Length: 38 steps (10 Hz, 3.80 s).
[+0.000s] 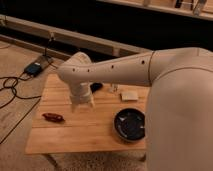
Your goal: Place the eraser in the ceramic cup
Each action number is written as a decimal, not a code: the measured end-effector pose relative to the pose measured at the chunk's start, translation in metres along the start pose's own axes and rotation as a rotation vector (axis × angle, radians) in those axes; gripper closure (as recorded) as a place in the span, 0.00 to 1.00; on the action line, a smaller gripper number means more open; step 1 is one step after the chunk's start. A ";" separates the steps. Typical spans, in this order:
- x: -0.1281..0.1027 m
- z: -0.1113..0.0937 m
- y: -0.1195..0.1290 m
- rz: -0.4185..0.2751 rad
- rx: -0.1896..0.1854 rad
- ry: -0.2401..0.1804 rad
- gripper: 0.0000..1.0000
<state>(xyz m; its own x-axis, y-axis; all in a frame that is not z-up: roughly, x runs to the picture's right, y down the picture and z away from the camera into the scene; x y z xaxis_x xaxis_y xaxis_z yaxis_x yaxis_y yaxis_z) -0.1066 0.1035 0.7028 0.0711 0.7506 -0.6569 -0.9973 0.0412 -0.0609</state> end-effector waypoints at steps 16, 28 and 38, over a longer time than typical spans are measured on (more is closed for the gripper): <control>-0.157 0.079 -0.033 0.144 0.022 0.000 0.35; -0.264 0.126 -0.038 0.257 0.006 -0.005 0.35; -0.278 0.160 -0.032 0.344 0.061 0.028 0.35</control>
<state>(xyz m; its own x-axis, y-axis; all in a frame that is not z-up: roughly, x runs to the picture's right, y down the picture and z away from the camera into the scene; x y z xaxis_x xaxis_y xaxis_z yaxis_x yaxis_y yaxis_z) -0.0972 -0.0008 1.0079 -0.2700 0.7088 -0.6517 -0.9621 -0.1712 0.2123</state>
